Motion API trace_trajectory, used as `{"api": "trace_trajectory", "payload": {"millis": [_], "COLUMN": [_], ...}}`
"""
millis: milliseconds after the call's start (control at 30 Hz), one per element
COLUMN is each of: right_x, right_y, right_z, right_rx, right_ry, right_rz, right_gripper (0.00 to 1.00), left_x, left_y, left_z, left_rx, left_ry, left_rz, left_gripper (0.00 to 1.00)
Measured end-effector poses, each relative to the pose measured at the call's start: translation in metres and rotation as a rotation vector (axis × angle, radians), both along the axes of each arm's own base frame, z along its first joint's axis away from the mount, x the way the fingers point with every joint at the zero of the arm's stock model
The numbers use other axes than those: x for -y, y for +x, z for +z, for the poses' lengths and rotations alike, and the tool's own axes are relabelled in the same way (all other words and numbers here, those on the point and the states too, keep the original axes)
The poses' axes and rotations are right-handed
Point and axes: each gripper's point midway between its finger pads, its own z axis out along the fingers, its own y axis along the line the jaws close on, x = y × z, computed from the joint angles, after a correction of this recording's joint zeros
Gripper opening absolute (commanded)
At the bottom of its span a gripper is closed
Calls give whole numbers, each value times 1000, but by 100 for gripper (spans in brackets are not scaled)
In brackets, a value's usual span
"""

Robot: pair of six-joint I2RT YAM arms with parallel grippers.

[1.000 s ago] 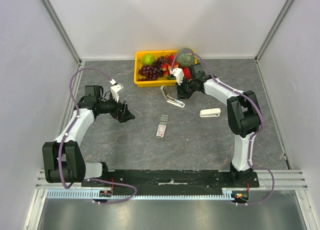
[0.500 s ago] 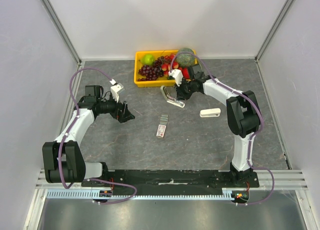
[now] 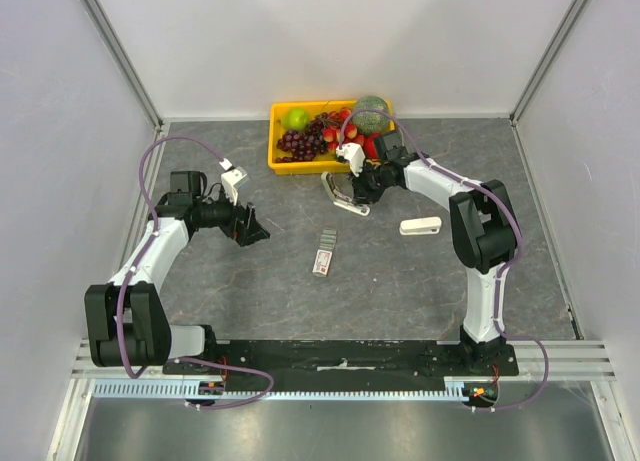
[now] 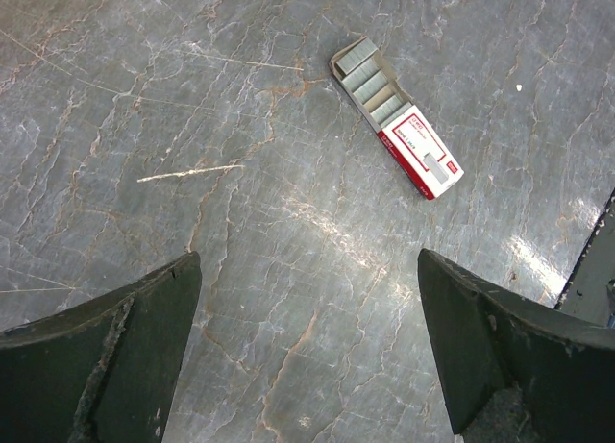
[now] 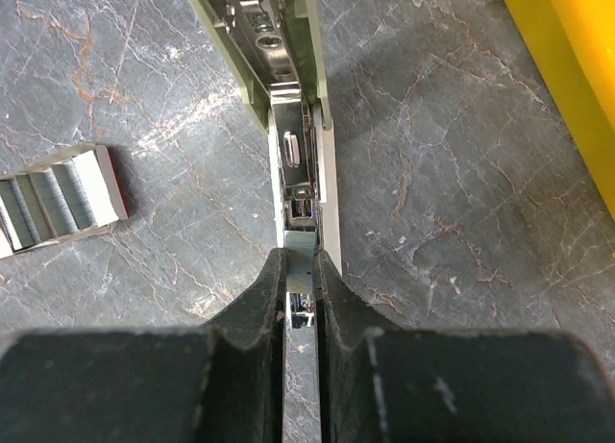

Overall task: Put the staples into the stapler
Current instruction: Install the staple into the stapler.

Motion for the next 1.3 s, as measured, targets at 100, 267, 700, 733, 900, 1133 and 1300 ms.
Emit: {"api": "trace_trajectory", "payload": {"millis": [100, 267, 700, 733, 900, 1133, 1300], "right_x": [0, 0, -2, -2, -2, -2, -1], "right_y": [0, 0, -2, -2, -2, -2, -1], "right_z": [0, 0, 1, 1, 1, 2, 2], "right_rx": [1, 3, -2, -2, -1, -6, -3], "right_ry": [-1, 1, 11, 11, 14, 27, 29], "right_rz": [1, 8, 16, 16, 19, 23, 28], "right_gripper": [13, 13, 13, 13, 13, 13, 14], "left_x": [0, 0, 0, 0, 0, 0, 0], "left_y": [0, 0, 0, 0, 0, 0, 0], "left_z": [0, 0, 0, 0, 0, 0, 0], "left_rx": [0, 0, 0, 0, 0, 0, 0], "left_ry": [0, 0, 0, 0, 0, 0, 0], "left_rz": [0, 0, 0, 0, 0, 0, 0], "left_gripper": [100, 100, 100, 100, 100, 100, 100]}}
